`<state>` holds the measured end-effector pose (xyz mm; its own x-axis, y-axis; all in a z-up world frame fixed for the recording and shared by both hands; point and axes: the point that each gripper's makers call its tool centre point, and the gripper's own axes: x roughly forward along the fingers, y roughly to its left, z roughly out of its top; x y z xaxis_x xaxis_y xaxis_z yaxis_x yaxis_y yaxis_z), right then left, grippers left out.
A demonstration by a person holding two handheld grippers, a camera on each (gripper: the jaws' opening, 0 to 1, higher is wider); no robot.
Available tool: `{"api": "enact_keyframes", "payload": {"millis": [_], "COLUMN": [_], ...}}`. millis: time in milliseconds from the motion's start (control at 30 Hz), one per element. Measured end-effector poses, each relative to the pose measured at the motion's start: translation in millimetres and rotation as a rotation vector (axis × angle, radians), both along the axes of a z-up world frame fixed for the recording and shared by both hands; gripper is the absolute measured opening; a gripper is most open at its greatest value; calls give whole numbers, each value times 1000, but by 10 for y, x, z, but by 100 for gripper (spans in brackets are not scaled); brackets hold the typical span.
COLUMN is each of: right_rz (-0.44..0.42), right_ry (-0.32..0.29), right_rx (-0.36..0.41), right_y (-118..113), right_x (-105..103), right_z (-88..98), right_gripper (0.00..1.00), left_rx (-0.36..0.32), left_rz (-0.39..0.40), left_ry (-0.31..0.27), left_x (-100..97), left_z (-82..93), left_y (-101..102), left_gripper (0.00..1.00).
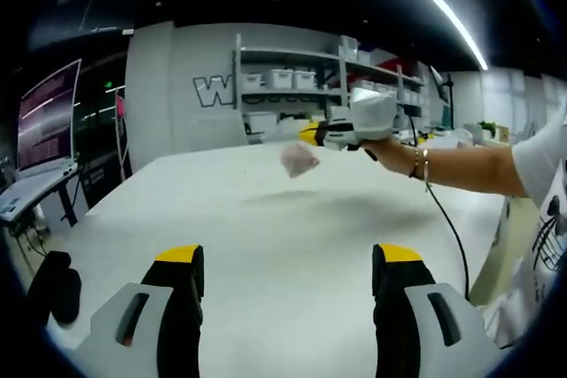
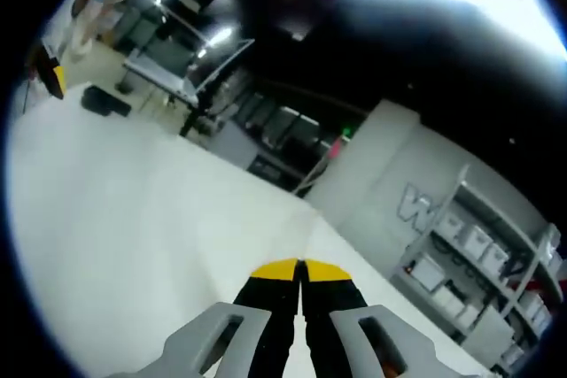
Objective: Open the resealable bag by pulling the two sides of the seal apart until the entire bag opening is separated and visibly accessible.
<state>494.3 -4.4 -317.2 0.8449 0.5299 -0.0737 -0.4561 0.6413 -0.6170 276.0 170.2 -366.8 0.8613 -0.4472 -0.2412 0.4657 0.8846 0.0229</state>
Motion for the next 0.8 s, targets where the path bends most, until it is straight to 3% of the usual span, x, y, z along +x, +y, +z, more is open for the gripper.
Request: {"api": "enact_keyframes", "payload": {"millis": [800], "right_rz": [42], "right_ry": [-12], "right_rx": [39], "right_y": [-67], "right_x": [-651], "right_z": [18], "right_gripper": [0], "left_rx": [7], "left_rz": [-24], "left_ry": [11], "left_x": [6], "left_z": [-41], "left_y": [-51], "left_gripper": [77]}}
